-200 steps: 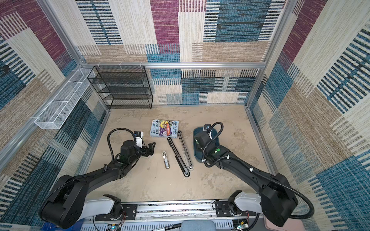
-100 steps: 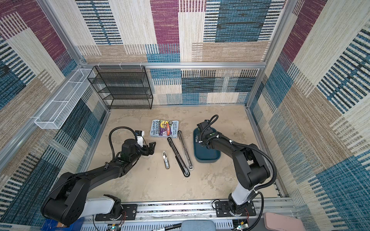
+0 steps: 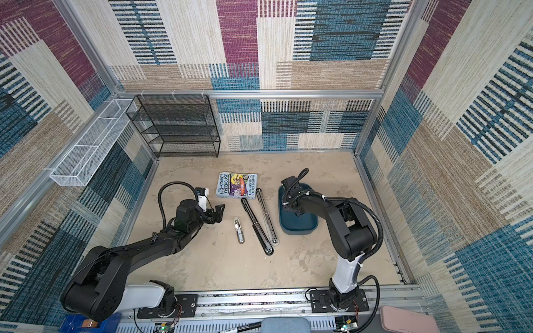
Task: Load the staples into the stapler
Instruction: 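Move the open right gripper back over the teal tub, then grasp a staple strip in the tub and carry it toward the grey stapler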
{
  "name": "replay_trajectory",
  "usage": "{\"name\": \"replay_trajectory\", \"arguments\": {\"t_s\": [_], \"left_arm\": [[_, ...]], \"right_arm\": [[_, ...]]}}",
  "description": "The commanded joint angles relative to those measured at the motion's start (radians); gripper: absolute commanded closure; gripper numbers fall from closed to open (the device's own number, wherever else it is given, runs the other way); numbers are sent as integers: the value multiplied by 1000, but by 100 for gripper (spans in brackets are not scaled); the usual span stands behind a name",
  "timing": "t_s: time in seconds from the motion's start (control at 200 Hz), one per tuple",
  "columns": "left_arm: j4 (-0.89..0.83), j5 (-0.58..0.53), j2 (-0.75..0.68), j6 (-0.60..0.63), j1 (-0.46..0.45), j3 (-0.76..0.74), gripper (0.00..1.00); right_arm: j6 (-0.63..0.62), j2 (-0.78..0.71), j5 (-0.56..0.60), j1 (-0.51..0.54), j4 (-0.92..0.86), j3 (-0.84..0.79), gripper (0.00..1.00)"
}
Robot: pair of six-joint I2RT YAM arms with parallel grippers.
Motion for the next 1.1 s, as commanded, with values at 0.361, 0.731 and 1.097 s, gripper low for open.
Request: {"name": "replay_trajectory", "arguments": {"t_s": [0.361, 0.731, 1.097], "left_arm": [[18, -7, -10, 15, 0, -5, 6], [14, -6, -11, 17, 0, -5, 6], [20, 40, -28, 17, 1, -18, 6]], "right_arm": [[-5, 22, 18, 0, -33, 13, 81], [-17, -32, 7, 1, -16, 7, 89], [-67, -306, 47, 122, 44, -71, 91]]}}
